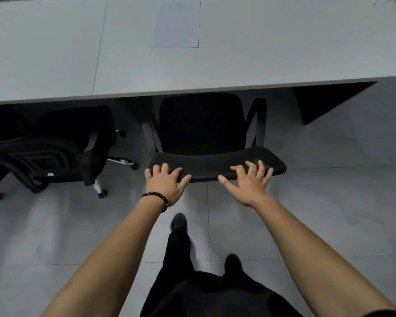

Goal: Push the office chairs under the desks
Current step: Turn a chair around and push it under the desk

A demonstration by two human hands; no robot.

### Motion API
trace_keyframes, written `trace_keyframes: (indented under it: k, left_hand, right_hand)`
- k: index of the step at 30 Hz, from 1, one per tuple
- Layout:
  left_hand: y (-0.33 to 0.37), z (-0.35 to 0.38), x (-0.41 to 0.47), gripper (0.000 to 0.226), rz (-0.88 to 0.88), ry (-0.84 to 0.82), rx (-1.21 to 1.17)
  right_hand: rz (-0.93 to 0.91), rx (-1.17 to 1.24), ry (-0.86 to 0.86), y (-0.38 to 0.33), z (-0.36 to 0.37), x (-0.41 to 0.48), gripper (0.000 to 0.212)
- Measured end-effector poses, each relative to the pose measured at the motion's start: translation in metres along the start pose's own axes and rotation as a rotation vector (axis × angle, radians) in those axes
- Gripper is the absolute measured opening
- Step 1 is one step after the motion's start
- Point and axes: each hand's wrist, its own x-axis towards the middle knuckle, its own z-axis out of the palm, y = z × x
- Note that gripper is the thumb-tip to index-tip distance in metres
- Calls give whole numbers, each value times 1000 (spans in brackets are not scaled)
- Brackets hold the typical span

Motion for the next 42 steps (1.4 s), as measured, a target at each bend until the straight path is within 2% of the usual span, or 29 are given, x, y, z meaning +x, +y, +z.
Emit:
trace_keyframes:
  k: [4, 14, 20, 25, 28, 32, 37, 42]
  left_hand:
    - [-47, -13, 38, 78, 56, -24, -18]
    - [-127, -33, 85, 80, 58, 12, -29]
    - [-120, -29, 74, 70, -14, 32, -144]
    - [-116, -25, 59, 64, -9, 49, -145]
    - [-109, -23, 49, 64, 0, 39, -149]
    - [-93, -10, 31, 65, 3, 40, -144]
    - [-81, -6, 32, 68, -24, 86, -135]
    - [-90, -16, 42, 85, -122, 31, -146]
  right_hand:
    - [35, 7, 3, -43, -1, 27, 79]
    - [39, -8, -21, -125, 0, 66, 82]
    - [-76, -139, 69, -112, -12, 62, 73]
    - [-147, -49, 131, -92, -11, 47, 78]
    - [-106, -32, 145, -86, -6, 39, 72]
    - [-96, -75, 166, -72, 4, 26, 76]
    - [-71, -32, 111, -66, 1, 25, 68]
    - [-31, -28, 98, -62, -6, 34, 81]
